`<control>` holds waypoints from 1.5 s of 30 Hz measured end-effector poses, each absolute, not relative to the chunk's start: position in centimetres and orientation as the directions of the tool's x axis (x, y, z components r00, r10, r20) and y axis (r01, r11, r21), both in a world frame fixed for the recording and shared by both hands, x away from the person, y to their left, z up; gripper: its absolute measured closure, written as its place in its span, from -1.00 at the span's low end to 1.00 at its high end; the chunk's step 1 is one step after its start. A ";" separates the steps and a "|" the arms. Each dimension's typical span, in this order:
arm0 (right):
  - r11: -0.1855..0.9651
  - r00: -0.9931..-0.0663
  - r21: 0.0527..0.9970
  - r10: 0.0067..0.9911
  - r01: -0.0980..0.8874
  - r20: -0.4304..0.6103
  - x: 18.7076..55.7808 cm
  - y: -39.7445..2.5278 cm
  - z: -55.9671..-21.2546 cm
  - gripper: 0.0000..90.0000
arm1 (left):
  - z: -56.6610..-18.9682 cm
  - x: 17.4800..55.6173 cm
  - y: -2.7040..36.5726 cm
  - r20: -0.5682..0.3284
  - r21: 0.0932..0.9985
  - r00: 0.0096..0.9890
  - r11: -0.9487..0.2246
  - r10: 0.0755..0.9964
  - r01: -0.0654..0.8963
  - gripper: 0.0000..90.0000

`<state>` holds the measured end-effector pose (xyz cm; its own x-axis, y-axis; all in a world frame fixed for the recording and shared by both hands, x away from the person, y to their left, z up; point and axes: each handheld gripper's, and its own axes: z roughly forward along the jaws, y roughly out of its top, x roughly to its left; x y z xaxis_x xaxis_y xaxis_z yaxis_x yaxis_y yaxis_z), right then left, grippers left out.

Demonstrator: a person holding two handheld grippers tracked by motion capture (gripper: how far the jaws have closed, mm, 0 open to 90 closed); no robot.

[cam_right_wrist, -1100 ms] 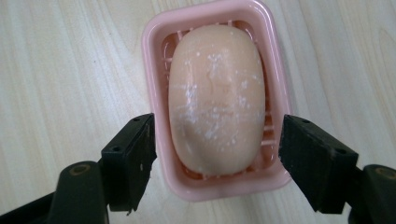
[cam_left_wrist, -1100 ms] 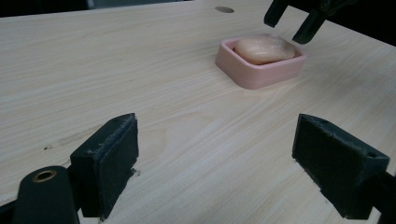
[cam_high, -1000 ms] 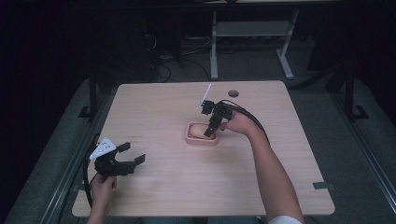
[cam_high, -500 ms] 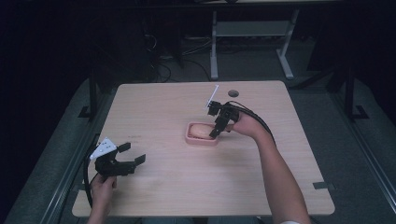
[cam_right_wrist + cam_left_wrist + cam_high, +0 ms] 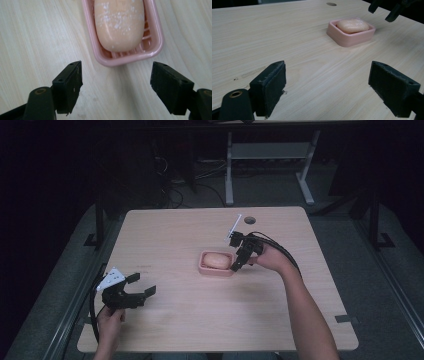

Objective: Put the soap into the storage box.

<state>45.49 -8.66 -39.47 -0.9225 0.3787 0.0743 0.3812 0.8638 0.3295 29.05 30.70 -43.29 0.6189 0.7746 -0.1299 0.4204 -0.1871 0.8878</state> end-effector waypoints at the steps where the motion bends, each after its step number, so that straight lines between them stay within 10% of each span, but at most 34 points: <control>1: 0.861 -0.921 0.334 0.381 0.383 0.075 45.4 -8.8 -39.5 -0.44 | -43.3 29.1 30.7 -0.130 0.887 0.619 -0.188 0.775 0.421 -0.68; 45: 0.803 -0.891 0.399 0.442 0.443 0.100 41.0 -14.8 -40.7 -0.44 | -43.4 29.1 30.5 -0.118 0.882 0.623 -0.207 0.773 0.424 -0.68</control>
<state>41.03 -14.75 -40.71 -0.8915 0.4419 0.0997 0.4427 0.8030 0.3990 29.09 30.45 -43.39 0.6230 0.7733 -0.1182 0.4241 -0.2069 0.8817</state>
